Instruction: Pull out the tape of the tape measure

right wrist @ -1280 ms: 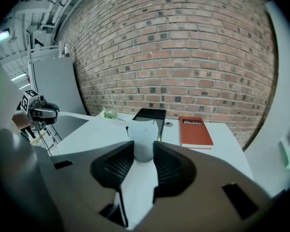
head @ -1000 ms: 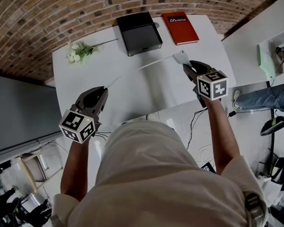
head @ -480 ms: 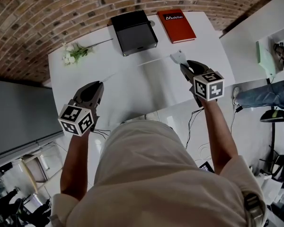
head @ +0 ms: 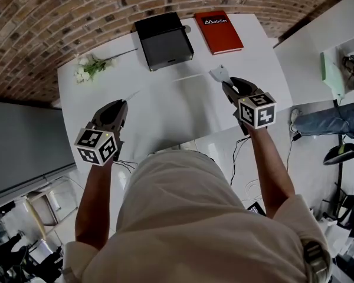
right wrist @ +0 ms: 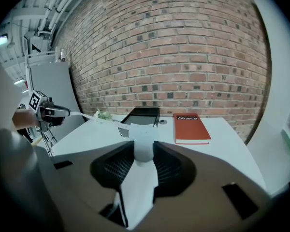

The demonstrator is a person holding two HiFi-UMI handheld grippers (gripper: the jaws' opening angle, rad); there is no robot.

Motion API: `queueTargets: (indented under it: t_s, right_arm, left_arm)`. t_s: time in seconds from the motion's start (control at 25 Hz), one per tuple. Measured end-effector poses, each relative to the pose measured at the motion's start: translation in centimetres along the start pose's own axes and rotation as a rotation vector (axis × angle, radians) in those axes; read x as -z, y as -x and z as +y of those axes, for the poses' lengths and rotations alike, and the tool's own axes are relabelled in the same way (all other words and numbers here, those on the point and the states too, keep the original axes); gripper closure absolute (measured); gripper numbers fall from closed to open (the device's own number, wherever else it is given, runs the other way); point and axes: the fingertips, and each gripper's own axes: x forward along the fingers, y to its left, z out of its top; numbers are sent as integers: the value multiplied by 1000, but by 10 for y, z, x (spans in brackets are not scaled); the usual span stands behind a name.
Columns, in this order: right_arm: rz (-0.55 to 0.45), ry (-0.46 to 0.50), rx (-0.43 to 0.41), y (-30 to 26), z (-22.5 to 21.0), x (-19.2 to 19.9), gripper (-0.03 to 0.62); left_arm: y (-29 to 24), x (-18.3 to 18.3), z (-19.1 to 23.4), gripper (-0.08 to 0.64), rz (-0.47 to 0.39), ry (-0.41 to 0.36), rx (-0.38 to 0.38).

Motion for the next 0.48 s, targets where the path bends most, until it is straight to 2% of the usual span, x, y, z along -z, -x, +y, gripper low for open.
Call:
queueTargets:
  t_s: [0.48]
  right_arm:
    - [15, -12, -3, -22, -22, 21, 462]
  left_arm:
    - [-34, 25, 3, 532, 63, 16, -38]
